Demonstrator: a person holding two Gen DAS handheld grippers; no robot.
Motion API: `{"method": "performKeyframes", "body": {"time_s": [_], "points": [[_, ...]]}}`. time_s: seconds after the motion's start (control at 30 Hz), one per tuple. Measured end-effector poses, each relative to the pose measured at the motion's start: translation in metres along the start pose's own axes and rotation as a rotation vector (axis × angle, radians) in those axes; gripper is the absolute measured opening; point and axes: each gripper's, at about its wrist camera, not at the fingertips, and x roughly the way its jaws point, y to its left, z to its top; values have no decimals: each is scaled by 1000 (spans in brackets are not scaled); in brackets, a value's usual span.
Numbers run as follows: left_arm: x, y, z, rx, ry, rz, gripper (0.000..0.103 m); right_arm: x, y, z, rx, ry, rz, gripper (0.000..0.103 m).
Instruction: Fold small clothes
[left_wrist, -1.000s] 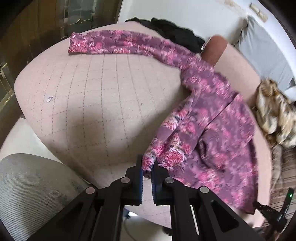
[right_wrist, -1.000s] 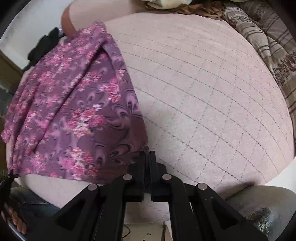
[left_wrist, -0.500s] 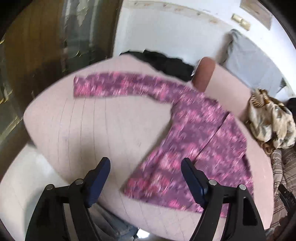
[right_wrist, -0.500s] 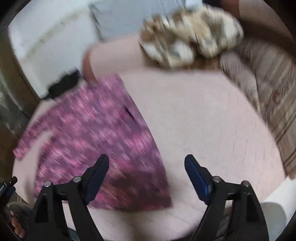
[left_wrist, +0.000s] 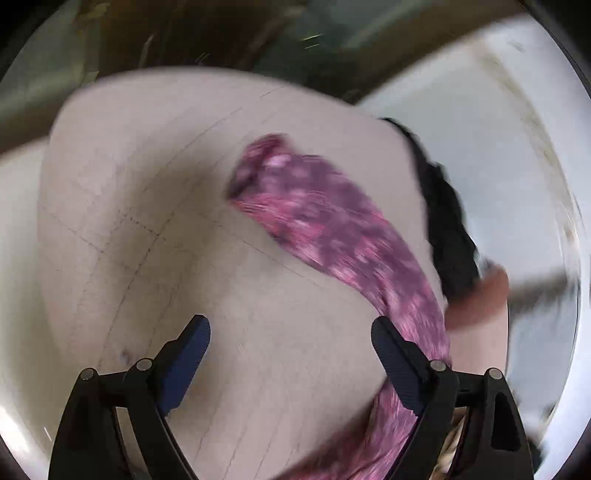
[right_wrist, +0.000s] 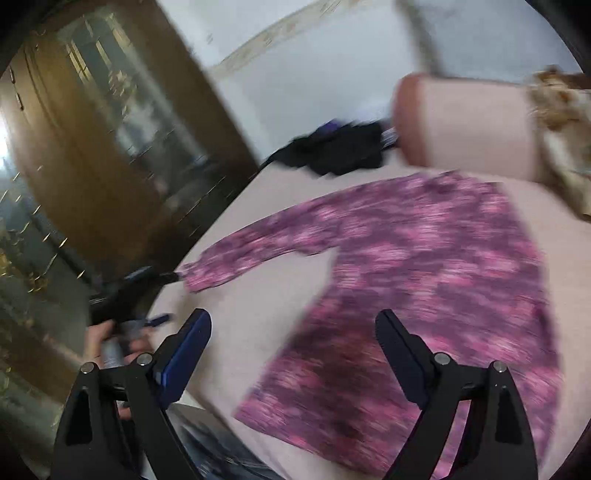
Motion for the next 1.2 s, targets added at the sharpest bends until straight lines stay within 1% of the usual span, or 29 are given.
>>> {"method": "performKeyframes", "body": {"time_s": [0.03, 0.07, 0.1, 0.13, 0.17, 0.23, 0.27, 0.33, 0.37, 0.4, 0.43, 0.47, 0.5, 0.53, 0.57, 0.6, 0.63, 0.7, 0.77, 0.8, 0.87, 0.97, 1.0, 1.1, 1.13, 1.2], "points": [[12, 5, 10, -25, 10, 7, 91, 17, 9, 7, -17, 8, 5, 90], [20, 7, 17, -37, 26, -2, 91, 28, 15, 11, -25, 13, 6, 90], [31, 9, 24, -55, 51, -31, 91, 48, 20, 18, -33, 29, 12, 90], [38, 11, 29, -75, 60, -52, 91, 57, 24, 17, -36, 40, 19, 90], [46, 12, 36, -89, 49, -48, 91, 74, 26, 22, -33, 57, 25, 90], [54, 8, 44, -62, 11, -3, 91, 98, 28, 25, -25, 82, 26, 90], [56, 6, 47, -55, -14, 5, 91, 113, 28, 28, -24, 98, 24, 90], [63, -1, 57, -28, -81, 28, 91, 135, 28, 31, -18, 119, 15, 90], [69, -6, 60, -5, -96, 43, 91, 147, 29, 32, -13, 133, 25, 90], [74, -11, 63, 19, -106, 67, 88, 155, 29, 33, -8, 144, 33, 90], [77, -14, 65, 32, -118, 99, 84, 163, 27, 33, -6, 155, 33, 90], [77, -16, 66, 41, -128, 120, 66, 168, 26, 33, -6, 159, 23, 90], [78, -19, 67, 56, -132, 141, 29, 173, 25, 34, -4, 164, 10, 90], [79, -19, 69, 65, -113, 136, 12, 175, 23, 36, 0, 168, 8, 89], [80, -17, 71, 63, -98, 117, 7, 180, 19, 37, 11, 180, 12, 89], [74, -19, 72, 67, -123, 100, 6, 182, 17, 38, 20, 187, 17, 88], [62, -25, 70, 101, -173, 79, 6, 181, 15, 39, 25, 190, 20, 88], [28, -48, 59, 212, -275, 25, 6, 176, 8, 41, 33, 181, 21, 88], [-5, -82, 36, 348, -350, -20, 5, 166, 0, 43, 42, 164, 24, 88], [-17, -97, 26, 401, -358, -59, 5, 159, -5, 44, 51, 154, 26, 88], [-42, -128, -6, 519, -368, -140, 5, 145, -17, 48, 73, 136, 30, 88], [-73, -172, -77, 756, -378, -233, 5, 113, -40, 54, 96, 99, 32, 88], [-78, -178, -94, 806, -369, -252, 5, 101, -48, 56, 97, 86, 26, 88], [-82, -206, -154, 1012, -322, -308, 5, 69, -77, 60, 104, 67, 8, 88], [-80, -211, -176, 1066, -287, -330, 5, 62, -85, 61, 110, 66, 3, 88], [-74, -212, -217, 1149, -185, -396, 5, 42, -113, 60, 145, 56, -1, 88]]}}
